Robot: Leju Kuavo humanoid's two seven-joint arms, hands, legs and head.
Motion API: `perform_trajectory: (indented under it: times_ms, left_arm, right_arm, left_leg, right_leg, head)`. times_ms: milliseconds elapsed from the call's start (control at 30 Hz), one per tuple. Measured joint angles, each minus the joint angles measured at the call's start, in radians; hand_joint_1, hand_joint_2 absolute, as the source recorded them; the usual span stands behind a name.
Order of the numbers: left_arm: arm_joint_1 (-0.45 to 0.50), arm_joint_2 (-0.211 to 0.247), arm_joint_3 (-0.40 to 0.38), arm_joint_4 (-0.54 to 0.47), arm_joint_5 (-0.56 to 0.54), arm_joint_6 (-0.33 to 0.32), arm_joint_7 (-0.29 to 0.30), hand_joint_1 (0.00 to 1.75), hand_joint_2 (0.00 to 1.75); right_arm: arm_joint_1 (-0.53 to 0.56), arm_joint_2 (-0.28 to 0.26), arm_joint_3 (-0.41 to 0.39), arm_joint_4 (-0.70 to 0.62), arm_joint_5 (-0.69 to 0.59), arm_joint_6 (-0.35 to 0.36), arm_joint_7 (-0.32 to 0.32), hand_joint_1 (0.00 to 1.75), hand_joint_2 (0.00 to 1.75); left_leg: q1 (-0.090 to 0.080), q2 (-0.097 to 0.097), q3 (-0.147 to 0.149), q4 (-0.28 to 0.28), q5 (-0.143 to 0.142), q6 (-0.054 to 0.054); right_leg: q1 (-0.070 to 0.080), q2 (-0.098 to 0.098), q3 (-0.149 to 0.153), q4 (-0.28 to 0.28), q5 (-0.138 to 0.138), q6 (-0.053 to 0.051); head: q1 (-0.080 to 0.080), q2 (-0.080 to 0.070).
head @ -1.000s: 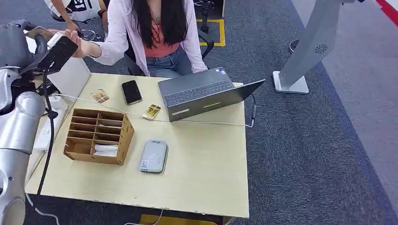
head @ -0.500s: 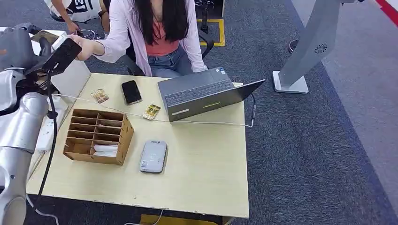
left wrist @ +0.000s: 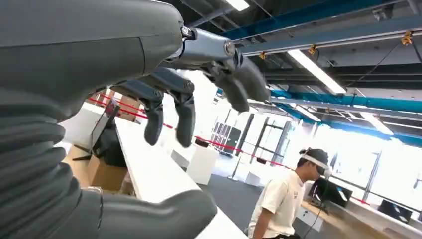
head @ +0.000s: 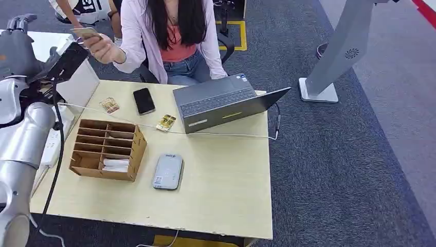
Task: Pass the card to the sensor for recognition and then transmit it.
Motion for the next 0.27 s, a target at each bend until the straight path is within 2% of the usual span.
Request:
perform_trajectory:
  times_ms: [267]
  left_arm:
    - [0.000,0.000,0.000,0.000,0.000,0.002,0.000,0.00,1.75]
  right_arm:
    - [0.000,0.000,0.000,0.000,0.000,0.000,0.000,0.00,1.75]
  left_leg:
    - [0.000,0.000,0.000,0.000,0.000,0.000]
  right_leg:
    - [0.000,0.000,0.000,0.000,0.000,0.000]
  head:
    - [0.000,0.000]
